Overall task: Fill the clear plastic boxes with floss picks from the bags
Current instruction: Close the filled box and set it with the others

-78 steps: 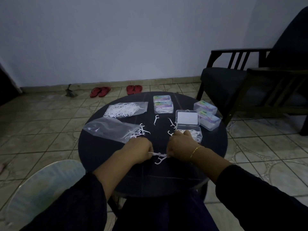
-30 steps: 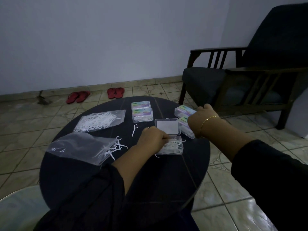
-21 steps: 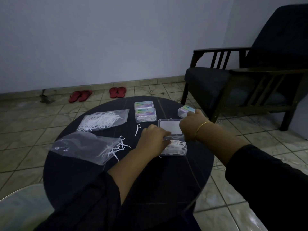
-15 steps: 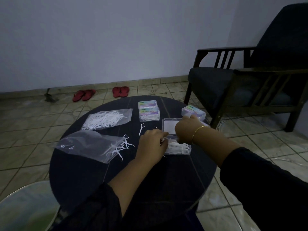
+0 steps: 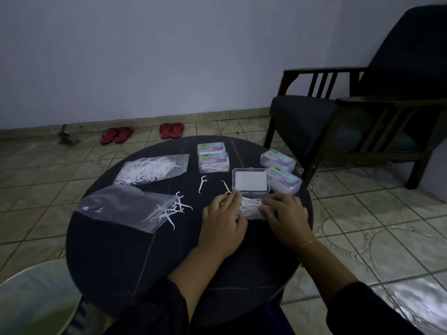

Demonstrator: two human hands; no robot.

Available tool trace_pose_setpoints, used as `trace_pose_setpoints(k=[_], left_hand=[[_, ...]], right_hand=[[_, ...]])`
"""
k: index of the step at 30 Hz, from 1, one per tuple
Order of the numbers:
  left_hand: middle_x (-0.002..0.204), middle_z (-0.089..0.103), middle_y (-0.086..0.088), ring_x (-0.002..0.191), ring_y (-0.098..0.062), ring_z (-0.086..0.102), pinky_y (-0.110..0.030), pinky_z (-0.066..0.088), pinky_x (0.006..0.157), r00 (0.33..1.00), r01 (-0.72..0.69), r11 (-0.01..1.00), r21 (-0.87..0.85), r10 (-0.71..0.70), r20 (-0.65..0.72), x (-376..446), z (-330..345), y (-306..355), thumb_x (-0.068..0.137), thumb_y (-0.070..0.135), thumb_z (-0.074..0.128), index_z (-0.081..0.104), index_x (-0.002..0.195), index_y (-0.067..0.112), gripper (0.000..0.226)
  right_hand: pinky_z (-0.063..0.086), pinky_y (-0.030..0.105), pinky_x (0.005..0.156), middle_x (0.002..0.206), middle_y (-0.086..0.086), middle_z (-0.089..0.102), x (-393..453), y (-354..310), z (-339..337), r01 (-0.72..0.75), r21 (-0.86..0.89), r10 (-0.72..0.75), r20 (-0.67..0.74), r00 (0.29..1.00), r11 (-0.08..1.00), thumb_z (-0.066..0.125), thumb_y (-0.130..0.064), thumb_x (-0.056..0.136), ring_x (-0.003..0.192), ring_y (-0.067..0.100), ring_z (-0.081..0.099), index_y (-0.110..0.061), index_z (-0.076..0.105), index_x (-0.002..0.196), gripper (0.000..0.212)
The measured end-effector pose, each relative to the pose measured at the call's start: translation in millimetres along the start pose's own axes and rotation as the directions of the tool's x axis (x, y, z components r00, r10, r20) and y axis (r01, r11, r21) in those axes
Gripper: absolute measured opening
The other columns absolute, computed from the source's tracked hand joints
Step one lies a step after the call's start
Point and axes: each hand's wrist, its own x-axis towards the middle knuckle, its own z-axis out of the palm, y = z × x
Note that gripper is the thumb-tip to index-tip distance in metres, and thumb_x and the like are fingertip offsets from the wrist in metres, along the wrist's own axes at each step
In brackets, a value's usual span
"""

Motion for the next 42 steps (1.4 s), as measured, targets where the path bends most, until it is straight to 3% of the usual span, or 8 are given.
trace_pose_setpoints(k=[4,9,15,21,26,32,37,42], left_hand=[[0.146,0.042,0.012,0.132,-0.014,0.031,-0.034,0.026,0.098,0.998,-0.069,0.996,0.054,0.069,0.004,-3,3,1,0.085,0.041,0.014,0.034,0.147,0.023,0.067],[0.154,0.026,0.011,0.135,-0.012,0.021,-0.033,0.021,0.105,1.000,0.011,1.000,0.001,-0.011,-0.014,-3,-1,1,0.083,0.042,0.012,0.028,0.148,0.026,0.069],[0.154,0.026,0.009,0.140,-0.015,0.019,-0.034,0.014,0.112,0.974,0.206,0.972,-0.110,-0.214,-0.067,-4,-8,0,0.088,0.020,0.046,0.030,0.147,0.024,0.062],[0.154,0.025,0.016,0.143,-0.011,0.012,-0.033,0.012,0.107,0.992,0.084,0.991,0.102,-0.092,0.082,-1,-6,-3,0.094,0.030,0.040,0.035,0.145,0.028,0.052],[0.154,0.027,0.015,0.144,-0.013,0.011,-0.035,0.012,0.108,0.984,0.119,0.977,0.176,-0.140,0.107,-6,-15,-16,0.100,0.037,0.031,0.039,0.143,0.028,0.044],[0.160,0.009,-0.005,0.146,-0.021,0.001,-0.036,0.008,0.115,0.974,0.155,0.953,0.260,-0.191,0.122,5,-24,-27,0.100,0.043,0.029,0.018,0.151,0.017,0.058],[0.159,0.002,-0.014,0.147,-0.027,-0.006,-0.041,0.000,0.117,0.946,0.090,0.910,0.404,-0.206,0.253,28,-28,-39,0.098,0.045,0.031,0.004,0.151,0.006,0.071],[0.158,0.013,-0.015,0.146,-0.027,0.005,-0.041,0.002,0.117,0.941,0.098,0.899,0.427,-0.223,0.253,30,-24,-45,0.099,0.044,0.027,0.011,0.150,0.002,0.068]], right_hand=[[0.028,0.035,0.096,0.139,-0.005,0.038,-10,-1,8,0.027,-0.089,-0.030,-0.031,0.999,0.996,0.041,-0.047,0.096,0.127,0.018,0.030,-0.037,0.051,0.133,0.039],[0.027,0.035,0.099,0.142,-0.005,0.035,-14,-3,7,0.031,-0.139,-0.033,-0.011,0.999,0.990,0.037,-0.049,0.097,0.130,0.018,0.028,-0.037,0.044,0.137,0.042],[0.027,0.036,0.101,0.144,-0.005,0.036,-16,-1,4,-0.053,-0.157,0.050,-0.021,0.999,0.986,0.037,-0.050,0.096,0.131,0.019,0.028,-0.033,0.048,0.135,0.043],[0.025,0.035,0.103,0.146,-0.005,0.033,-19,-3,-3,-0.051,-0.135,0.049,-0.020,0.999,0.990,0.040,-0.047,0.096,0.132,0.019,0.025,-0.033,0.041,0.140,0.046],[0.023,0.035,0.103,0.146,-0.008,0.034,-10,-29,-13,0.059,-0.182,-0.066,-0.035,0.997,0.982,0.040,-0.043,0.097,0.134,0.016,0.024,-0.034,0.043,0.137,0.041],[0.023,0.043,0.101,0.138,0.000,0.045,15,-84,1,0.337,-0.396,-0.278,0.199,0.940,0.854,0.038,-0.038,0.096,0.131,0.023,0.026,-0.020,0.048,0.133,0.042],[0.021,0.045,0.103,0.131,0.007,0.051,33,-107,15,0.368,-0.572,-0.216,0.317,0.923,0.733,0.029,-0.031,0.100,0.131,0.028,0.027,-0.011,0.053,0.127,0.041],[0.011,0.049,0.107,0.134,0.005,0.053,47,-108,24,0.363,-0.660,-0.073,0.423,0.903,0.657,0.026,-0.036,0.101,0.135,0.034,0.021,-0.019,0.058,0.127,0.044]])
